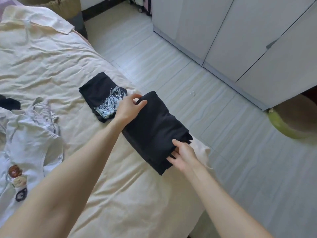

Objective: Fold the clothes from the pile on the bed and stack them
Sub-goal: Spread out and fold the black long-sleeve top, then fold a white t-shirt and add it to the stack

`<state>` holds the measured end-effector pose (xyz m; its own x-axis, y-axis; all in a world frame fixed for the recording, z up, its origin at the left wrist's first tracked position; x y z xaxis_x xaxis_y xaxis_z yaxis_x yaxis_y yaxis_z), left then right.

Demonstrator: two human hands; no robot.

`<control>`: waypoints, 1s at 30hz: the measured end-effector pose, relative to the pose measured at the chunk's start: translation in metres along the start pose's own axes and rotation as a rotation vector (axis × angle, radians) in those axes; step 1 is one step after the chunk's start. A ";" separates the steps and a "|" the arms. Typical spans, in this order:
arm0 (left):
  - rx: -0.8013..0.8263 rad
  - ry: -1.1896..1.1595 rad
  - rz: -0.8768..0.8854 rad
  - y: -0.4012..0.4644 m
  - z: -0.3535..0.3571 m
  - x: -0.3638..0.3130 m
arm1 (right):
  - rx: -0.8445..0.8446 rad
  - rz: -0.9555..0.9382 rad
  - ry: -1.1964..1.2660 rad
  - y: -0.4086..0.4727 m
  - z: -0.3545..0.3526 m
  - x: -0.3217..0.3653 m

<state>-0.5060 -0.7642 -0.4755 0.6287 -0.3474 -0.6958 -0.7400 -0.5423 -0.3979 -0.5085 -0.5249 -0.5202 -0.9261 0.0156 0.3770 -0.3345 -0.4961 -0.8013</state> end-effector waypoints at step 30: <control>-0.244 0.439 -0.286 -0.384 -0.030 0.040 | 0.533 -0.719 -2.182 -0.172 0.082 0.010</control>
<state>-0.1891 -0.5933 -0.3328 0.8747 -0.4172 -0.2468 -0.4818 -0.8043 -0.3479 -0.4462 -0.5102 -0.3403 0.8605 -0.1900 0.4728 -0.0082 -0.9330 -0.3599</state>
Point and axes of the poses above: each hand's wrist, its own y-axis towards the middle knuckle, its own z-axis out of the palm, x = y × z, the point moved 6 cm from there along y, towards the middle knuckle, and after that the axes turned 13 degrees about x, right-handed, at the moved point
